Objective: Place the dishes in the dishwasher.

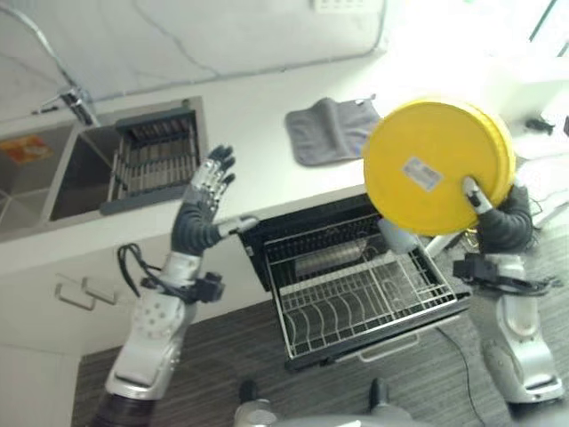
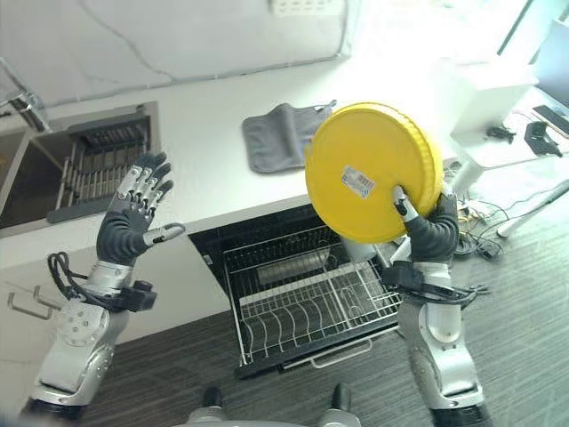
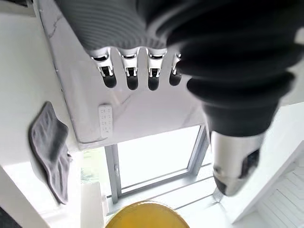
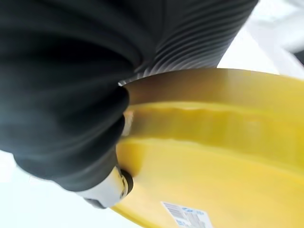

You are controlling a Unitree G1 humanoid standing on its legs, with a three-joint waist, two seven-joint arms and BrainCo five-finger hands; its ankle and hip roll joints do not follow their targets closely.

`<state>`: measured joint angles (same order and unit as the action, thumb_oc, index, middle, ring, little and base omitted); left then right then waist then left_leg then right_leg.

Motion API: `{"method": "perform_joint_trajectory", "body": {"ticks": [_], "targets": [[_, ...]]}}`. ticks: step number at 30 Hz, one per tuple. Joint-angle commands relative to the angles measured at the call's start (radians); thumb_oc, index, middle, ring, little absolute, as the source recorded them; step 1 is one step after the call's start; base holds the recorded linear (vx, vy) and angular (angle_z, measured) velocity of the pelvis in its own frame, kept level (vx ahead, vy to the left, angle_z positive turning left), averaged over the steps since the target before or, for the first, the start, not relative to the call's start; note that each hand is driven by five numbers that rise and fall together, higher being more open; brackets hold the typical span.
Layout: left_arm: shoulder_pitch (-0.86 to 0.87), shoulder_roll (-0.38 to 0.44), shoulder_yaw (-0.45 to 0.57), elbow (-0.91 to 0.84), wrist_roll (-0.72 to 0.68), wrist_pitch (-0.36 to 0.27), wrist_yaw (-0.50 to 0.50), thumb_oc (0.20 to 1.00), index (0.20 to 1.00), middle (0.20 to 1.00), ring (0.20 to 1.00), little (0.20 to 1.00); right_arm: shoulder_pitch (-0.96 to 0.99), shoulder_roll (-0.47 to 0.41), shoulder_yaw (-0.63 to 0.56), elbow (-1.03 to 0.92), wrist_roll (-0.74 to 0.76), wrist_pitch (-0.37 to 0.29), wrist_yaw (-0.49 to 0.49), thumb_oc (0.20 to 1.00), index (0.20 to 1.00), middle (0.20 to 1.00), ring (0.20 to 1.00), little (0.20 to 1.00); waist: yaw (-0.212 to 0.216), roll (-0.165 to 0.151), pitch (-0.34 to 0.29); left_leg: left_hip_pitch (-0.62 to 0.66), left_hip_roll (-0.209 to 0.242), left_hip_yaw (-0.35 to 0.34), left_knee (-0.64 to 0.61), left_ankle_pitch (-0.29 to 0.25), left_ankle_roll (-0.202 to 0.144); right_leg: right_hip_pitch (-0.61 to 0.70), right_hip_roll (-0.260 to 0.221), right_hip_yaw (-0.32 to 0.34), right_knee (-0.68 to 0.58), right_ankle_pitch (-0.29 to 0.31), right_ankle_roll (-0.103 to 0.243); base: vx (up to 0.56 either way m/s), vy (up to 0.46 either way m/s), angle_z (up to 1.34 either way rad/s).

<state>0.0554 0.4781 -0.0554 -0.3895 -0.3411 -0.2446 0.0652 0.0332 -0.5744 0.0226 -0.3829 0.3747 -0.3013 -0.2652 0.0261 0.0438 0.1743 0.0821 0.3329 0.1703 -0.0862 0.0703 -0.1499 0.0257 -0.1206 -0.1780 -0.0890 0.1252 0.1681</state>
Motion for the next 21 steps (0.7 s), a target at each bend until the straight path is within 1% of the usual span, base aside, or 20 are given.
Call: {"method": "perform_joint_trajectory", "body": {"ticks": [1, 2, 3, 4, 6, 7, 8, 10, 11, 12, 13, 14, 15, 16, 17, 19, 20, 21], "targets": [[-0.004, 0.072, 0.073, -0.021, -0.111, -0.09, 0.007, 1.0, 1.0, 1.0, 1.0, 1.0, -0.056, 0.063, -0.05, -0.121, -0.142, -0.112, -0.018, 0.2, 0.2, 0.2, 0.2, 0.2, 0.008, -0.095, -0.05, -0.029, -0.089, -0.025, -0.001, 0.002, 0.036, 0.002, -0.096, -0.032, 0.002, 0.017, 0.016, -0.08, -0.147, -0.07], [0.01, 0.068, 0.081, -0.017, -0.129, -0.1, -0.005, 1.0, 1.0, 1.0, 1.0, 1.0, -0.047, 0.04, -0.065, -0.111, -0.202, -0.122, -0.036, 0.2, 0.2, 0.2, 0.2, 0.2, 0.006, -0.091, -0.054, -0.046, -0.073, -0.012, -0.001, 0.027, 0.019, 0.005, -0.092, -0.051, 0.002, 0.012, 0.013, -0.09, -0.111, 0.09], [0.017, 0.067, 0.084, -0.006, -0.144, -0.111, -0.01, 1.0, 1.0, 1.0, 1.0, 1.0, -0.04, 0.007, -0.084, -0.109, -0.327, -0.142, -0.084, 0.2, 0.2, 0.2, 0.2, 0.2, 0.006, -0.084, -0.059, -0.067, -0.062, 0.003, -0.001, 0.051, 0.004, 0.012, -0.093, -0.082, 0.002, 0.006, 0.012, -0.08, -0.064, 0.14], [0.022, 0.07, 0.085, 0.006, -0.155, -0.119, -0.007, 1.0, 1.0, 1.0, 1.0, 1.0, -0.04, -0.022, -0.092, -0.104, -0.464, -0.164, -0.13, 0.2, 0.2, 0.2, 0.2, 0.2, 0.008, -0.08, -0.063, -0.08, -0.061, 0.0, -0.001, 0.059, -0.001, 0.019, -0.093, -0.098, 0.002, 0.001, 0.011, -0.06, -0.027, 0.41], [0.042, 0.078, 0.098, 0.024, -0.201, -0.124, 0.006, 1.0, 1.0, 1.0, 1.0, 1.0, -0.048, -0.088, -0.108, -0.108, -0.641, -0.184, -0.22, 0.2, 0.2, 0.2, 0.2, 0.2, 0.018, -0.076, -0.068, -0.088, -0.057, -0.011, -0.001, 0.062, -0.007, 0.027, -0.092, -0.111, 0.002, -0.008, 0.008, -0.03, 0.003, 0.49], [0.047, 0.078, 0.101, 0.025, -0.22, -0.122, 0.01, 1.0, 1.0, 1.0, 1.0, 1.0, -0.049, -0.099, -0.108, -0.105, -0.701, -0.194, -0.247, 0.2, 0.2, 0.2, 0.2, 0.2, 0.018, -0.075, -0.07, -0.089, -0.057, -0.013, -0.001, 0.061, -0.006, 0.028, -0.092, -0.114, 0.002, -0.01, 0.007, -0.01, 0.01, 0.29], [0.081, 0.065, 0.118, 0.047, -0.369, -0.147, -0.016, 1.0, 1.0, 1.0, 1.0, 1.0, -0.049, -0.148, -0.122, -0.09, -0.863, -0.229, -0.325, 0.2, 0.2, 0.2, 0.2, 0.2, 0.038, -0.077, -0.076, -0.088, -0.061, -0.023, -0.001, 0.058, -0.004, 0.04, -0.095, -0.126, 0.002, -0.015, 0.007, 0.0, 0.007, 0.21], [0.125, 0.039, 0.135, 0.075, -0.46, -0.123, -0.052, 1.0, 1.0, 1.0, 1.0, 1.0, -0.044, -0.191, -0.121, -0.068, -1.012, -0.263, -0.402, 0.2, 0.2, 0.2, 0.2, 0.2, 0.059, -0.081, -0.082, -0.092, -0.064, -0.034, -0.001, 0.055, -0.002, 0.05, -0.098, -0.142, 0.002, -0.02, 0.008, -0.01, 0.002, 0.19], [0.143, 0.035, 0.136, 0.095, -0.469, -0.123, -0.058, 1.0, 1.0, 1.0, 1.0, 1.0, -0.042, -0.215, -0.121, -0.06, -1.071, -0.268, -0.442, 0.2, 0.2, 0.2, 0.2, 0.2, 0.066, -0.083, -0.084, -0.093, -0.066, -0.038, -0.001, 0.054, -0.002, 0.055, -0.098, -0.147, 0.002, -0.022, 0.01, 0.0, -0.003, 0.25], [0.171, 0.034, 0.127, 0.126, -0.466, -0.134, -0.069, 1.0, 1.0, 1.0, 1.0, 1.0, -0.036, -0.258, -0.117, -0.037, -1.122, -0.27, -0.504, 0.2, 0.2, 0.2, 0.2, 0.2, 0.078, -0.087, -0.088, -0.093, -0.07, -0.046, -0.001, 0.052, -0.001, 0.063, -0.096, -0.155, 0.002, -0.027, 0.011, 0.01, 0.003, 0.26], [0.201, 0.035, 0.12, 0.164, -0.463, -0.129, -0.076, 1.0, 1.0, 1.0, 1.0, 1.0, -0.025, -0.296, -0.123, -0.013, -1.168, -0.281, -0.55, 0.2, 0.2, 0.2, 0.2, 0.2, 0.089, -0.091, -0.092, -0.094, -0.074, -0.052, -0.001, 0.049, 0.0, 0.07, -0.094, -0.16, 0.002, -0.032, 0.012, 0.01, 0.006, 0.18], [0.215, 0.035, 0.113, 0.188, -0.461, -0.129, -0.083, 1.0, 1.0, 1.0, 1.0, 1.0, -0.02, -0.309, -0.124, 0.004, -1.191, -0.287, -0.575, 0.2, 0.2, 0.2, 0.2, 0.2, 0.093, -0.09, -0.093, -0.094, -0.075, -0.054, -0.001, 0.048, 0.0, 0.073, -0.093, -0.162, 0.002, -0.034, 0.012, 0.01, 0.015, 0.14], [0.242, 0.039, 0.092, 0.251, -0.455, -0.112, -0.078, 1.0, 1.0, 1.0, 1.0, 1.0, -0.011, -0.331, -0.12, 0.037, -1.226, -0.298, -0.614, 0.2, 0.2, 0.2, 0.2, 0.2, 0.101, -0.092, -0.093, -0.094, -0.079, -0.059, -0.001, 0.047, 0.001, 0.078, -0.093, -0.166, 0.002, -0.036, 0.014, -0.01, 0.024, 0.12], [0.257, 0.02, 0.058, 0.41, -0.505, -0.102, -0.096, 1.0, 1.0, 1.0, 1.0, 1.0, -0.023, -0.361, -0.069, 0.108, -1.297, -0.292, -0.681, 0.2, 0.2, 0.2, 0.2, 0.2, 0.114, -0.096, -0.093, -0.094, -0.083, -0.069, -0.001, 0.049, 0.004, 0.085, -0.092, -0.173, 0.002, -0.037, 0.017, -0.01, 0.029, 0.1], [0.26, 0.01, 0.047, 0.501, -0.501, -0.113, -0.107, 1.0, 1.0, 1.0, 1.0, 1.0, -0.034, -0.367, -0.036, 0.164, -1.332, -0.293, -0.714, 0.2, 0.2, 0.2, 0.2, 0.2, 0.12, -0.098, -0.094, -0.094, -0.084, -0.07, -0.001, 0.05, 0.005, 0.089, -0.09, -0.176, 0.002, -0.039, 0.017, 0.0, 0.028, 0.08], [0.256, 0.001, 0.047, 0.597, -0.496, -0.13, -0.106, 1.0, 1.0, 1.0, 1.0, 1.0, -0.055, -0.373, 0.022, 0.234, -1.382, -0.288, -0.767, 0.2, 0.2, 0.2, 0.2, 0.2, 0.125, -0.1, -0.095, -0.093, -0.088, -0.075, -0.001, 0.051, 0.008, 0.093, -0.088, -0.178, 0.002, -0.039, 0.019, 0.03, 0.022, 0.1], [0.252, -0.004, 0.057, 0.662, -0.494, -0.167, -0.104, 1.0, 1.0, 1.0, 1.0, 1.0, -0.063, -0.372, 0.055, 0.281, -1.421, -0.289, -0.801, 0.2, 0.2, 0.2, 0.2, 0.2, 0.128, -0.101, -0.095, -0.09, -0.091, -0.077, -0.001, 0.049, 0.011, 0.098, -0.085, -0.178, 0.002, -0.043, 0.018, 0.04, 0.02, 0.17], [0.249, -0.007, 0.059, 0.676, -0.498, -0.178, -0.105, 1.0, 1.0, 1.0, 1.0, 1.0, -0.067, -0.371, 0.065, 0.292, -1.431, -0.287, -0.808, 0.2, 0.2, 0.2, 0.2, 0.2, 0.128, -0.101, -0.095, -0.09, -0.092, -0.078, -0.001, 0.048, 0.012, 0.099, -0.085, -0.178, 0.002, -0.043, 0.018, 0.05, 0.016, 0.13]]}}
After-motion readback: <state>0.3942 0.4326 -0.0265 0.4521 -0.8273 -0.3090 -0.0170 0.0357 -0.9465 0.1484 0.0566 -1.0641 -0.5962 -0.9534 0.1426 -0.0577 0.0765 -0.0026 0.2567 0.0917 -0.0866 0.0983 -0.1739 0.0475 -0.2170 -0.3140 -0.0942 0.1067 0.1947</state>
